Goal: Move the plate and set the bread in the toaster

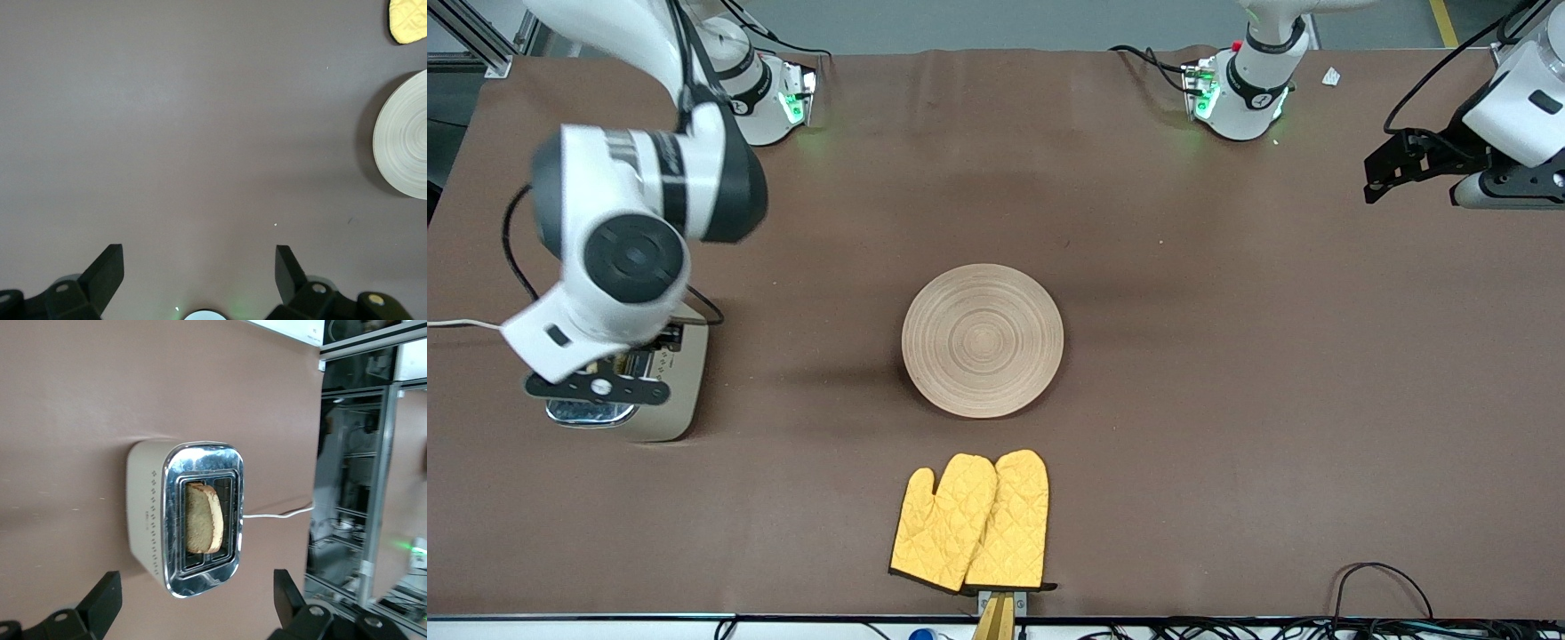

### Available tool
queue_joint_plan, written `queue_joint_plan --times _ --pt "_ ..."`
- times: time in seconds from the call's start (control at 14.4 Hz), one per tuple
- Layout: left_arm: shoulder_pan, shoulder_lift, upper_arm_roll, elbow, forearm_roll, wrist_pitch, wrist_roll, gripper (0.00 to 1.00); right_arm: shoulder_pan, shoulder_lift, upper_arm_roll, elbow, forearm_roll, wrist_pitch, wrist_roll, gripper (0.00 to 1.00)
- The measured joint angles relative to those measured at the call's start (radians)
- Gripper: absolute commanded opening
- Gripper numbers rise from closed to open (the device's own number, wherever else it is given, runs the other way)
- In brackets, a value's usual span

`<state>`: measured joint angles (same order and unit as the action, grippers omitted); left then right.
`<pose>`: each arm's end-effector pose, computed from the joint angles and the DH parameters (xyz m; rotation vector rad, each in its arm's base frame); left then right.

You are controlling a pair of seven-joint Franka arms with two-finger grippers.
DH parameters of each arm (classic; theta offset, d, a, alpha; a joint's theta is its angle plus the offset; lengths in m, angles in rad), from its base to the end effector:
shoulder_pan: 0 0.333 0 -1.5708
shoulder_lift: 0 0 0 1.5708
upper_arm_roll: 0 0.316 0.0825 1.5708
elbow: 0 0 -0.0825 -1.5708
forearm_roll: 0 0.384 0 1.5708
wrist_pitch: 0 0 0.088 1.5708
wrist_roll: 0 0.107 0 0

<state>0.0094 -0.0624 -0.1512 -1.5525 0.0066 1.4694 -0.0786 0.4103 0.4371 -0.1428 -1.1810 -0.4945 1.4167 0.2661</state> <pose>0.5192 -0.0763 0.6575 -3.1217 0.0971 0.0305 0.6469 0.1409 0.5461 2.5550 -0.0251 -0.0475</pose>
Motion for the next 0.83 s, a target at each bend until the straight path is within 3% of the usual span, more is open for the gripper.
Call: queue_joint_plan --times 0.14,0.49,0.83 --pt "0.001 0.0 0.0 0.004 0.0 0.0 0.0 1.0 -0.037 -0.067 -0.011 0.008 0.113 -0.009 0.0 1.0" --pt "0.001 0.0 0.001 0.006 0.0 0.0 0.0 1.0 -0.265 -0.22 -0.018 -0.075 0.37 -0.012 -0.088 1.0" --pt "0.009 0.0 0.008 0.011 0.0 0.002 0.0 1.0 -0.291 -0.359 -0.008 -0.28 0.434 0.116 -0.166 1.0"
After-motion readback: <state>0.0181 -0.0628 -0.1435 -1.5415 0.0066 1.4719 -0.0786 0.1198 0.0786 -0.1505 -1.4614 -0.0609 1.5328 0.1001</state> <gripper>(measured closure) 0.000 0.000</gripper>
